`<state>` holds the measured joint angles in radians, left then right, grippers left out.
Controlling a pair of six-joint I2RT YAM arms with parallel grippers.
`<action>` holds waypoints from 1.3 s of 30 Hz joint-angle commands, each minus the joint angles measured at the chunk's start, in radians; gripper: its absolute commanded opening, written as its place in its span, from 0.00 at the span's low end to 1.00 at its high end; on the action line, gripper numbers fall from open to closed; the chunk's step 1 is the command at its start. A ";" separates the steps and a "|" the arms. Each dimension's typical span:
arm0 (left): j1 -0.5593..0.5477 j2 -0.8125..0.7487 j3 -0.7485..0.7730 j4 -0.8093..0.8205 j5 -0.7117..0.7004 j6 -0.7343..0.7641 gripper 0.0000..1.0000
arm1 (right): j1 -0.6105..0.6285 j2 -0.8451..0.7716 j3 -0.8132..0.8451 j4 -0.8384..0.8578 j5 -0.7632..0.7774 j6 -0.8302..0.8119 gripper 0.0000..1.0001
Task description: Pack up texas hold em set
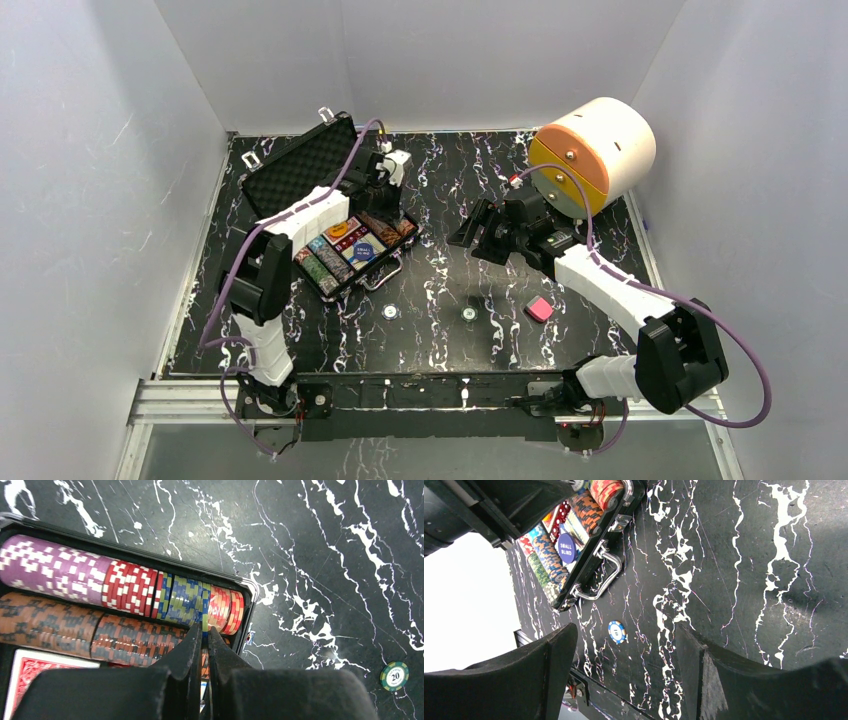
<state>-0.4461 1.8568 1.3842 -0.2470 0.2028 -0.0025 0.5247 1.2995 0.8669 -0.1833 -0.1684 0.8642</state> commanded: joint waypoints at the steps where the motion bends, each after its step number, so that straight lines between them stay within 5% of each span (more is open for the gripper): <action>1: 0.009 0.023 0.031 -0.030 0.046 0.019 0.00 | -0.002 -0.012 0.010 0.018 0.000 -0.008 0.79; 7: 0.011 0.048 0.047 -0.048 -0.005 0.015 0.00 | -0.002 -0.010 0.014 0.012 0.003 -0.008 0.79; 22: 0.011 0.044 0.049 -0.110 0.139 0.071 0.00 | -0.002 0.001 0.012 0.002 0.023 -0.008 0.79; 29: 0.010 0.046 0.062 -0.105 0.022 0.053 0.00 | -0.002 0.003 0.010 -0.001 0.024 -0.008 0.79; 39: 0.010 0.014 0.042 -0.095 0.188 0.068 0.00 | -0.002 0.012 0.010 0.000 0.023 -0.008 0.79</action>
<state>-0.4328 1.9038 1.4258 -0.3023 0.3099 0.0532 0.5247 1.3121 0.8669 -0.1852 -0.1589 0.8642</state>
